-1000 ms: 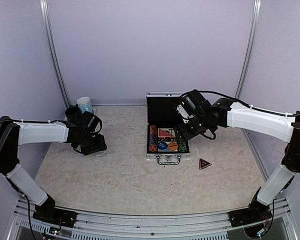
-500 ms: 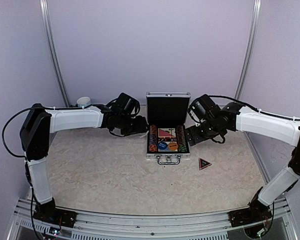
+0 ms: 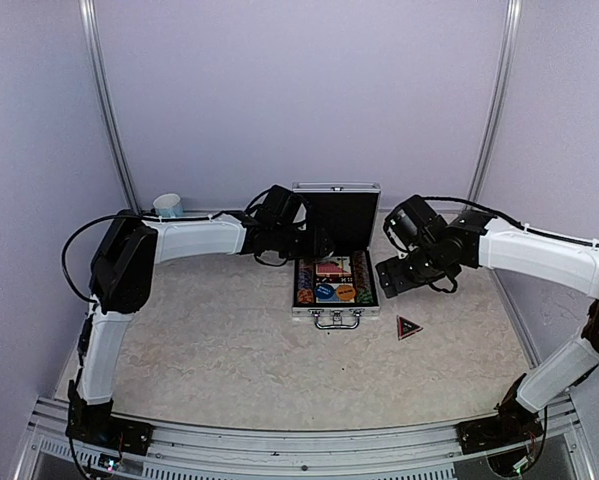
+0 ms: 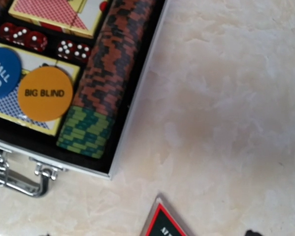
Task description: Pack up texas hold em set
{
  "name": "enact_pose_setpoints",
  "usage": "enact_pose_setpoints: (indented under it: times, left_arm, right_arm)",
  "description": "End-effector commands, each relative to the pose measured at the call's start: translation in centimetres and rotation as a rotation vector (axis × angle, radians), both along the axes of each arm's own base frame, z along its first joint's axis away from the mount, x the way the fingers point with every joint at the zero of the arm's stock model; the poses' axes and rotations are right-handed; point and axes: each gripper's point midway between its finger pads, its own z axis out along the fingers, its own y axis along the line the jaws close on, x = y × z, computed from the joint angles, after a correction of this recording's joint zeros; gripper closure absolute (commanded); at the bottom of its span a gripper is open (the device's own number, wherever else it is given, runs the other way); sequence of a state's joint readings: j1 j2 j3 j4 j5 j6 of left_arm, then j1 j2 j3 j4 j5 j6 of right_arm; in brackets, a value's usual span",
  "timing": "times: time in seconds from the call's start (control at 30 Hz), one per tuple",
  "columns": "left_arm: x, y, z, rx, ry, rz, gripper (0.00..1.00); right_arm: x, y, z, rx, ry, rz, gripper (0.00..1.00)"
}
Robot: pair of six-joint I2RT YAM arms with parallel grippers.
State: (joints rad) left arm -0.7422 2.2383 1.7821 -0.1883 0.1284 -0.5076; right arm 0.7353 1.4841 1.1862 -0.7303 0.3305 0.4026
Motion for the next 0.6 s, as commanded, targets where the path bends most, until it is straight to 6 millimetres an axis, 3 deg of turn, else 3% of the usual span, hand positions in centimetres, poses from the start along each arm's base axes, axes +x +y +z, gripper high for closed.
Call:
enact_pose_setpoints:
  times: [0.0,0.2,0.57]
  left_arm:
    - [1.6,-2.1,0.9,-0.022,-0.092,-0.038,0.53]
    - [3.1,-1.8,-0.7,0.022,-0.124,0.003,0.52]
    - [3.2,-2.3,-2.4,0.023,-0.12,0.011,0.45]
  right_arm:
    - [-0.4,-1.3,0.6,0.0,-0.008,-0.039,0.16]
    - [-0.7,-1.6,0.5,-0.001,-0.008,-0.043,0.16]
    - [-0.7,-1.4,0.3,0.01,-0.003,-0.045,0.16]
